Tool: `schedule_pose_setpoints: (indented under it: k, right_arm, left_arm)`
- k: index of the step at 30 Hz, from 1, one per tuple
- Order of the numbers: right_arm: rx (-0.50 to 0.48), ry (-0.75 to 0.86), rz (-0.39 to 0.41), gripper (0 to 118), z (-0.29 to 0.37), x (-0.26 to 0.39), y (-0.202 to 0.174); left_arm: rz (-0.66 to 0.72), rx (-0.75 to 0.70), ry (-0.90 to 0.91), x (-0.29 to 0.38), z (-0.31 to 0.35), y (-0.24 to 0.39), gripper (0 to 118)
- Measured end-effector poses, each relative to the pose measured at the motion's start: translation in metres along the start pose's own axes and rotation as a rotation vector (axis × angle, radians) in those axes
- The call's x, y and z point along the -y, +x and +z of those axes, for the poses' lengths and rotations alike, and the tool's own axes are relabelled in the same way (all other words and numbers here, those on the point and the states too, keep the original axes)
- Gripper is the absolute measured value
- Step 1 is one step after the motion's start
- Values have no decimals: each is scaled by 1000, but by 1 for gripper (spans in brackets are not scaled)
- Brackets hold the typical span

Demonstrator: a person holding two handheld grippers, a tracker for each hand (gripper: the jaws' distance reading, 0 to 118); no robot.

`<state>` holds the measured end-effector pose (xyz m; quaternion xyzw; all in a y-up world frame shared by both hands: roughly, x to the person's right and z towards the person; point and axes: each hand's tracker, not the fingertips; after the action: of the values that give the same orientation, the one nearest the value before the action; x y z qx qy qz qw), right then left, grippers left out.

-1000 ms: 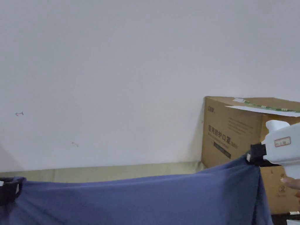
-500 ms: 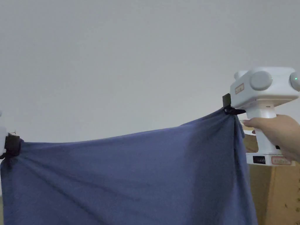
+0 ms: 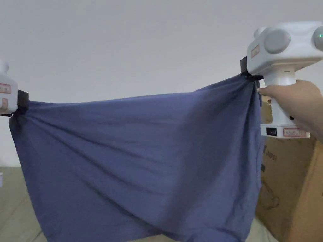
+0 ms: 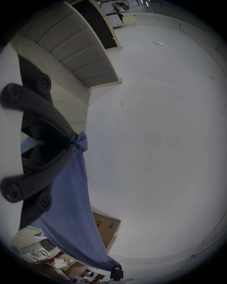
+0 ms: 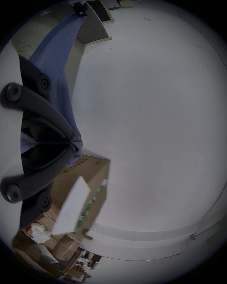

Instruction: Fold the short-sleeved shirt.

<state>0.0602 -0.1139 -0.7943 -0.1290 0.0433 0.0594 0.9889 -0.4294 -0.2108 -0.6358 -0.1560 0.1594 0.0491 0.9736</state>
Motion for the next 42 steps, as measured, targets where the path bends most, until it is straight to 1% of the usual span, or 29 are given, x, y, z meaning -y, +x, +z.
schedule_pose_setpoints:
  k: [2, 3, 5, 6, 7, 9, 10, 11, 12, 13, 16, 19, 20, 23, 26, 27, 29, 31, 33, 34, 36, 37, 38, 39, 40, 41, 42]
  right_arm:
    - [-21, -80, -47, 1, -21, 60, -1]
    - [-30, -148, -65, 1, -30, 97, -2]
    - [-73, -275, -106, 1, -43, 176, -4]
    - [-111, -356, -130, 1, -44, 221, -4]
    - [-141, -422, -170, 1, -42, 267, -3]
    - [-158, -550, -182, 1, -35, 341, 4]
    - [-147, -592, -177, 1, -21, 374, 9]
    - [-155, -627, -174, 1, -9, 402, 14]
    - [-151, -666, -136, 1, 14, 427, 16]
    - [-159, -704, -125, 1, 34, 449, 24]
    - [-230, -752, -116, 1, 102, 488, 47]
    - [-250, -794, 2, 1, 172, 509, 68]
    - [-266, -807, 6, 1, 189, 513, 75]
    - [-285, -837, -21, 1, 237, 523, 96]
    - [-299, -910, -53, 1, 260, 531, 112]
    - [-289, -923, -49, 1, 266, 533, 115]
    - [-251, -973, -13, 1, 268, 536, 118]
    - [-252, -1017, -26, 1, 265, 540, 118]
    - [-246, -1015, -33, 1, 259, 544, 113]
    - [-236, -1021, -32, 8, 254, 546, 109]
    - [-191, -1036, -31, 16, 248, 548, 101]
    - [-186, -1036, -53, 22, 248, 547, 100]
    - [-208, -1040, -109, 37, 249, 544, 100]
    - [-227, -1048, -158, 52, 250, 539, 99]
    - [-230, -1061, -166, 76, 253, 534, 97]
    - [-237, -1052, -145, 91, 260, 527, 96]
    - [-253, -1025, -133, 99, 267, 519, 91]
  left_arm:
    - [4, 11, -91, 44, -14, 3, 2]
    - [17, 17, -134, 74, -19, 3, 2]
    - [54, 34, -265, 136, -30, 4, 2]
    - [74, 36, -324, 172, -31, 4, 2]
    - [93, 47, -391, 208, -30, 2, 2]
    - [138, 86, -491, 269, -18, -4, 2]
    - [143, 96, -532, 297, -7, -7, 2]
    - [133, 102, -559, 320, 3, -10, 2]
    - [120, 105, -601, 341, 11, -20, 2]
    - [125, 108, -623, 359, 28, -27, 2]
    - [126, 127, -645, 385, 79, -48, 2]
    - [26, 156, -659, 397, 129, -64, 2]
    - [15, 172, -667, 398, 147, -67, 2]
    - [-26, 210, -691, 409, 190, -79, 2]
    - [-61, 231, -721, 420, 227, -80, 2]
    - [-68, 239, -730, 424, 236, -80, 2]
    - [-75, 254, -746, 430, 249, -79, 2]
    - [-90, 263, -761, 436, 256, -78, 2]
    - [-118, 261, -769, 439, 259, -72, 3]
    - [-124, 260, -771, 440, 257, -71, 9]
    - [-127, 257, -783, 441, 253, -68, 20]
    - [-133, 256, -791, 440, 253, -67, 27]
    - [-143, 247, -802, 439, 254, -67, 59]
    - [-145, 248, -811, 438, 256, -69, 88]
    - [-129, 267, -822, 433, 260, -71, 99]
    - [-106, 288, -817, 427, 265, -72, 98]
    - [-66, 314, -816, 420, 269, -72, 99]
